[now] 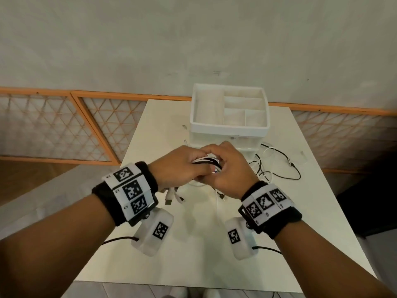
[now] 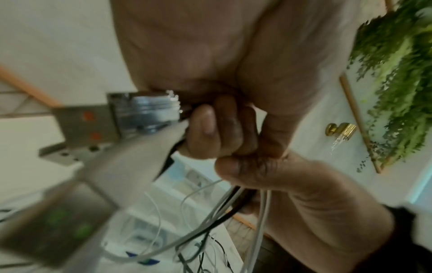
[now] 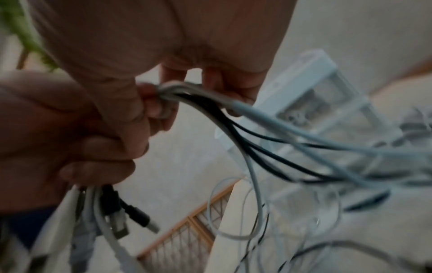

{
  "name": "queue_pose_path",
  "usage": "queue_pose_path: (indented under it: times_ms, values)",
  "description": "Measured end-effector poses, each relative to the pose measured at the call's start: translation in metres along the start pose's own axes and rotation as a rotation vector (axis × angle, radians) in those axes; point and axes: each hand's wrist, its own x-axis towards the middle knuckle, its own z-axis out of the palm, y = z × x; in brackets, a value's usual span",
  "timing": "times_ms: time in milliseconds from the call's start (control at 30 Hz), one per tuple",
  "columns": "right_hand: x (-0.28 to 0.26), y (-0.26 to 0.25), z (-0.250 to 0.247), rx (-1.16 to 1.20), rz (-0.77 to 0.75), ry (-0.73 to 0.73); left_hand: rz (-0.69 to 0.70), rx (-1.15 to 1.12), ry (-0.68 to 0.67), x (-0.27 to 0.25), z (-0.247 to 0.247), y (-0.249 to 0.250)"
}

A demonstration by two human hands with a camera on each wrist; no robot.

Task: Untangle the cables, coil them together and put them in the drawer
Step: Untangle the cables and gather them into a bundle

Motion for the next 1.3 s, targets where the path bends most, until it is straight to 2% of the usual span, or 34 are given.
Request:
queue_pose_path:
  times_ms: [67, 100, 233, 333, 433, 567, 700, 767, 800, 833, 867, 933, 967, 1000, 1100, 1200, 1300]
  values:
    - [0.003, 0.005, 0.003, 0.110, 0.113, -0.026, 0.033, -0.046, 0.050, -0.002, -0.006, 0.008]
    - [0.004, 0.011, 0.005, 0.088, 0.174, -0.013, 0.052, -0.069, 0.109, -0.003, -0.009, 0.011]
    - [-0.004, 0.060, 0.006, -0.273, 0.341, 0.058, 0.153, -0.107, 0.374, -0.004, -0.025, 0.020]
    - [-0.005, 0.099, -0.004, -0.406, 0.480, 0.133, 0.211, -0.110, 0.439, -0.004, -0.027, 0.017]
    - [-0.003, 0.111, -0.021, -0.509, 0.580, 0.153, 0.209, -0.161, 0.498, 0.000, -0.022, 0.009]
    - [0.014, 0.103, -0.051, -0.503, 0.477, 0.232, 0.174, -0.070, 0.556, 0.006, -0.027, -0.008]
    - [0.035, 0.075, -0.099, -0.328, 0.267, 0.575, -0.004, 0.118, 0.540, 0.009, -0.032, -0.035]
    - [0.035, 0.070, -0.114, -0.349, 0.157, 0.721, -0.034, 0.066, 0.543, 0.006, -0.031, -0.036]
    - [0.031, 0.073, -0.116, -0.373, 0.147, 0.734, -0.021, 0.005, 0.579, 0.006, -0.032, -0.032]
    - [0.026, 0.086, -0.113, -0.409, 0.211, 0.694, 0.004, -0.064, 0.629, 0.007, -0.034, -0.026]
    - [0.018, 0.100, -0.107, -0.450, 0.344, 0.605, 0.035, -0.135, 0.677, 0.009, -0.037, -0.019]
    - [-0.006, 0.138, -0.089, -0.571, 0.643, 0.313, 0.096, -0.250, 0.752, 0.013, -0.044, -0.005]
    - [-0.020, 0.153, -0.080, -0.589, 0.731, 0.201, 0.107, -0.277, 0.772, 0.015, -0.046, 0.000]
    - [-0.030, 0.162, -0.071, -0.572, 0.779, 0.152, 0.109, -0.282, 0.774, 0.017, -0.046, 0.002]
    - [-0.036, 0.162, -0.062, -0.438, 0.782, 0.193, 0.052, -0.181, 0.720, 0.024, -0.037, -0.007]
    - [-0.013, 0.134, -0.084, -0.186, 0.731, 0.371, -0.114, 0.042, 0.634, 0.027, -0.027, -0.029]
    - [0.006, 0.097, -0.122, -0.009, 0.474, 0.639, -0.302, -0.028, 0.621, 0.028, -0.022, -0.059]
